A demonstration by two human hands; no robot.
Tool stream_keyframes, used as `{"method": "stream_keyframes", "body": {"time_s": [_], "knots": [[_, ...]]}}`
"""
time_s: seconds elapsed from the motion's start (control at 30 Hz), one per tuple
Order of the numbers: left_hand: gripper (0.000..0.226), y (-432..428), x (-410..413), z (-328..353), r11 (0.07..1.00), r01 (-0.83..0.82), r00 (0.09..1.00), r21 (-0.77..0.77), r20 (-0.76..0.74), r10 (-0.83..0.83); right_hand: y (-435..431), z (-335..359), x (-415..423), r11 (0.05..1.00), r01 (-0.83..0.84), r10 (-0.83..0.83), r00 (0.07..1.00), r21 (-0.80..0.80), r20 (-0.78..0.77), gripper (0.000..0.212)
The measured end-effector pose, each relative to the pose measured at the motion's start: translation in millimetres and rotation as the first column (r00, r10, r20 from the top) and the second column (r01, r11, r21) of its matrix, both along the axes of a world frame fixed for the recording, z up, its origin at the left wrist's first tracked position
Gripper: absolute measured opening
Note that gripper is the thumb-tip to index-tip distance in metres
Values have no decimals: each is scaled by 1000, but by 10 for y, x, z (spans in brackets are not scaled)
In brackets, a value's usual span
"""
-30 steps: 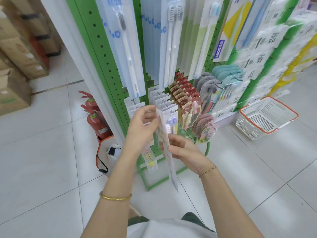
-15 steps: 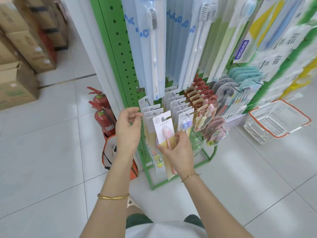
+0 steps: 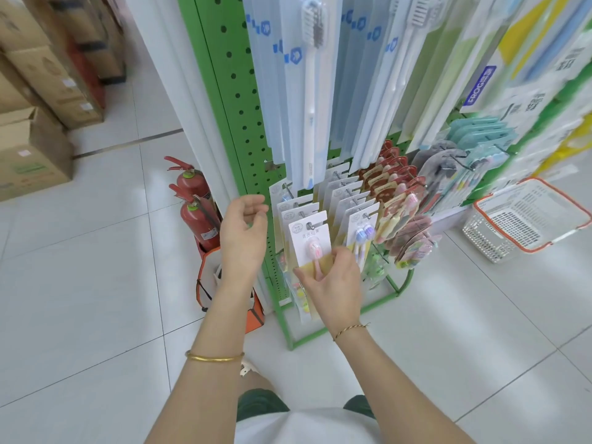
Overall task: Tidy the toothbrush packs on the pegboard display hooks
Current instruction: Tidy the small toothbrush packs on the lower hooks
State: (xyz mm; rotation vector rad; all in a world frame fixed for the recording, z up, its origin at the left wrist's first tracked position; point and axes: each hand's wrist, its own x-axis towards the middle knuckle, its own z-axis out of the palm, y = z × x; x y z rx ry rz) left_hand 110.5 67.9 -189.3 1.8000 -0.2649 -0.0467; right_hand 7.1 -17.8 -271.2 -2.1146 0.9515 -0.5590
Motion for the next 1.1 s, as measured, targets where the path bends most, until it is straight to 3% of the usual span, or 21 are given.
{"method": "stream_keyframes", "body": {"time_s": [0.33, 0.5, 0.87, 1.1], "knots": [[34, -233, 588, -33, 928, 101, 975, 360, 148, -164, -7, -16, 283, 999, 3, -2, 1000, 52, -5, 66], [29, -305, 760, -4, 871, 150, 960, 468, 141, -241, 8, -17, 353, 997, -8, 9, 1000, 71, -8, 61], [20, -358, 822, 64, 834, 176, 962, 523, 86, -257, -2, -44, 298, 998, -32, 32, 999, 52, -15, 75], [23, -386, 823, -50, 891, 59, 958, 449, 224, -177, -14, -54, 212, 998, -61, 62, 998, 32, -25, 76]]}}
